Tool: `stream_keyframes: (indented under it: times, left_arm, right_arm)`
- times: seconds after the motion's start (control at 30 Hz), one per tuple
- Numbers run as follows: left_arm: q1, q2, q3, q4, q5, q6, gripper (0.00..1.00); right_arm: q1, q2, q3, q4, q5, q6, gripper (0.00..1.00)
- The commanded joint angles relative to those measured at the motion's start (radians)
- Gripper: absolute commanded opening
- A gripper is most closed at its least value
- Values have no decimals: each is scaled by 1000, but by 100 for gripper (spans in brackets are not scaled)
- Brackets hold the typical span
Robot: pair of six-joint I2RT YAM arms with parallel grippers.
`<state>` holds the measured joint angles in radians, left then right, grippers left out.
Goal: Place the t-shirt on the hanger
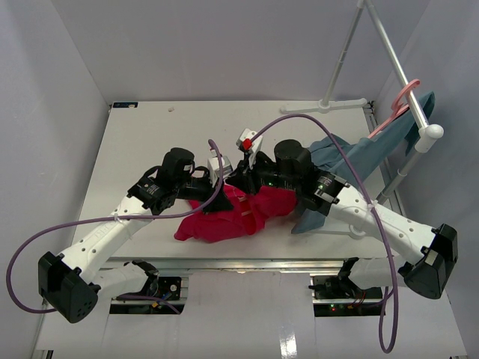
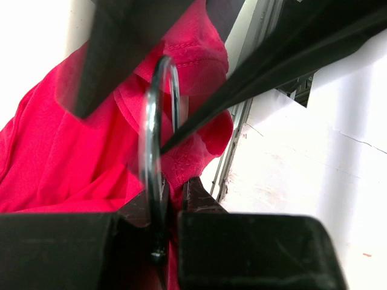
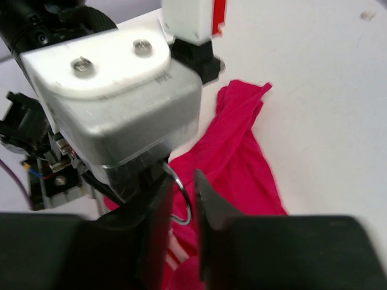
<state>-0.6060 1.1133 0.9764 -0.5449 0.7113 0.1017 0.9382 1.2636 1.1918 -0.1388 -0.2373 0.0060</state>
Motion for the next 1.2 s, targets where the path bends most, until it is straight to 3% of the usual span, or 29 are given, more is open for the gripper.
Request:
stream_keyframes:
  times: [0.0,0.03,0.17,0.3,0.43,0.8,1.17]
  left_arm:
    - [-5,-29,15,55,43,-12,0]
    - [-6,-35,18,63,34,-17,0]
    - [-5,-61,23,109,33,-60,2]
    - [-5,-81,33,143,4,-93,22]
    - [-5,-82,40,154,-53,-155,34]
    - [-5,-182,-3,41,-380,-133,42]
    - [-5,-272,28,-24,-582,-132,55]
  right_arm:
    - [8,-35,-69,127,45,24,16]
    - [7,-37,-71,129,59,31,10]
    - [7,-44,-83,151,44,31,8]
    - [8,-78,-86,140,92,7,8]
    - [7,-133,-113,140,126,-31,8]
    - [1,-206,-83,78,220,-48,8]
    - [-8,-248,-8,1,278,-77,8]
